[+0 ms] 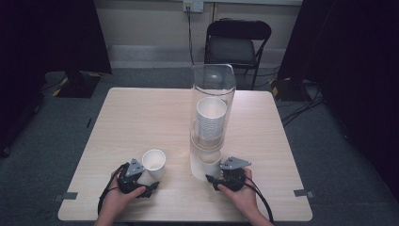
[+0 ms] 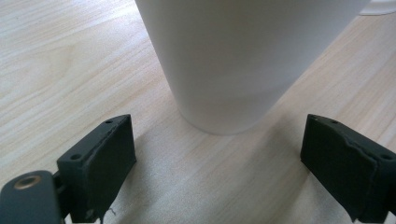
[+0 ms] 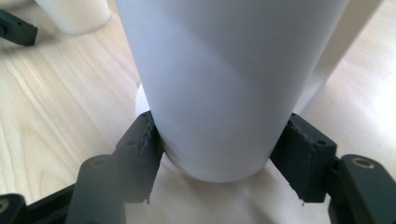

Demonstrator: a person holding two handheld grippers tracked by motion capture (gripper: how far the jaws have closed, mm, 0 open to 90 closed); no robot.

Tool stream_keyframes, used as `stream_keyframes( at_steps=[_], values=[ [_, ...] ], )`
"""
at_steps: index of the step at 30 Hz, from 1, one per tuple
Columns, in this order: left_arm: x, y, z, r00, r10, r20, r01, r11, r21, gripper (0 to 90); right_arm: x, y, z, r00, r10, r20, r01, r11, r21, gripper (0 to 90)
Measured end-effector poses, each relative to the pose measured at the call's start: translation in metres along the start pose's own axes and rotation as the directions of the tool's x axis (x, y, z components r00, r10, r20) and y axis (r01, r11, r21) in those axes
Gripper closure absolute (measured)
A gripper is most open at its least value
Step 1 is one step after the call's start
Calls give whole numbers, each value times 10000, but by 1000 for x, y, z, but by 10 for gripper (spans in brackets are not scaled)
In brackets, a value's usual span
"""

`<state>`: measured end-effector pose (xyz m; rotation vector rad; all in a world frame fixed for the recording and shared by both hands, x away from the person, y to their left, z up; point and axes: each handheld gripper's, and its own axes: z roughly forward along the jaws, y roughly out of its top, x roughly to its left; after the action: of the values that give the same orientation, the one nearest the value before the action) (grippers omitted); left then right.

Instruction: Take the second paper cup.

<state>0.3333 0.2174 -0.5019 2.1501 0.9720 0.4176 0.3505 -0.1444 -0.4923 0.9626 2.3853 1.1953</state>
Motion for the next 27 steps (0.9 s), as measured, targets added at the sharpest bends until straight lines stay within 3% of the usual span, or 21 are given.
stream_keyframes(
  at_steps=[5,15,27],
  values=[
    [0,0,0,10000,-7,-9,7,10000,-3,96,-6,-9,-6,9998,190,-25,-190,9998,3,363],
    [0,0,0,10000,-5,-9,5,10000,-1,96,-12,-18,-13,9996,-272,-42,274,9989,369,359],
    [0,0,0,10000,-3,-9,3,10000,1,96,-32,-27,-28,9999,-65,155,54,9976,694,360]
  ],
)
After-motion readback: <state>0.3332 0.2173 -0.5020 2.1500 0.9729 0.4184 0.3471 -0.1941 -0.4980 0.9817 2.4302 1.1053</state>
